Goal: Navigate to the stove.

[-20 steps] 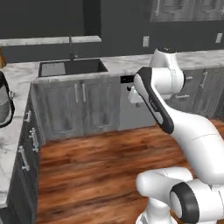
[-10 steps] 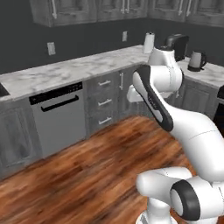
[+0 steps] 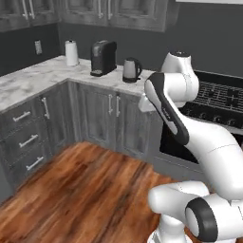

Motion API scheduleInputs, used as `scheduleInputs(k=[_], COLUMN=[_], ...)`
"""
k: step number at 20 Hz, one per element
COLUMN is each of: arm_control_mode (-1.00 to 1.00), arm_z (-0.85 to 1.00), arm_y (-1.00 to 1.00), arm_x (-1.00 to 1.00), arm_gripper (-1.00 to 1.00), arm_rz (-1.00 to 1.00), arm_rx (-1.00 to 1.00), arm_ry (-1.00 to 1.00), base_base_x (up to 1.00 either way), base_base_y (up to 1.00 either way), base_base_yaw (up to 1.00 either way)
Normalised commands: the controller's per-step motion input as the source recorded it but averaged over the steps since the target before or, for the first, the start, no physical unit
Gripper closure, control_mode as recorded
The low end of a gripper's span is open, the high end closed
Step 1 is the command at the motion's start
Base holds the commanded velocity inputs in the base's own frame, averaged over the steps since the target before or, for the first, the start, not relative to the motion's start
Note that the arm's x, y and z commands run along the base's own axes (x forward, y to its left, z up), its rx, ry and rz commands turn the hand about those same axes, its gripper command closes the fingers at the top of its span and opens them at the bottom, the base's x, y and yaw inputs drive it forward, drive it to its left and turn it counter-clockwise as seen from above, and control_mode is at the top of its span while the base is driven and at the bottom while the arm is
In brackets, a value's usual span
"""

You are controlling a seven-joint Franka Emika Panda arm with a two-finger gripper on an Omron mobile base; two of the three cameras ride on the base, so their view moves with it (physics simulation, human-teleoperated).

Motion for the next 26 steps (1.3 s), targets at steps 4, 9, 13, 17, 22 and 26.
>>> scheduleInputs(k=[4,9,13,17,22,26], arm_control_mode=[1.0,1.0,1.0,1.0,1.0,1.0], arm_z=[0.0,0.0,0.0,0.0,0.0,0.0], arm_y=[0.0,0.0,0.0,0.0,0.0,0.0], arm_x=[0.0,0.0,0.0,0.0,0.0,0.0], arm_gripper=[-1.0,-1.0,-1.0,-1.0,-1.0,-1.0], arm_rz=[0.0,0.0,0.0,0.0,0.0,0.0], arm_rx=[0.0,0.0,0.0,0.0,0.0,0.0], arm_ry=[0.0,0.0,0.0,0.0,0.0,0.0], base_base_x=[0.93,1.0,1.0,1.0,0.97,0.42], base_base_y=[-0.6,-0.32,-0.06,0.0,0.03,0.38], base_base_yaw=[-0.63,-0.59,-0.4,-0.17,-0.16,-0.3])
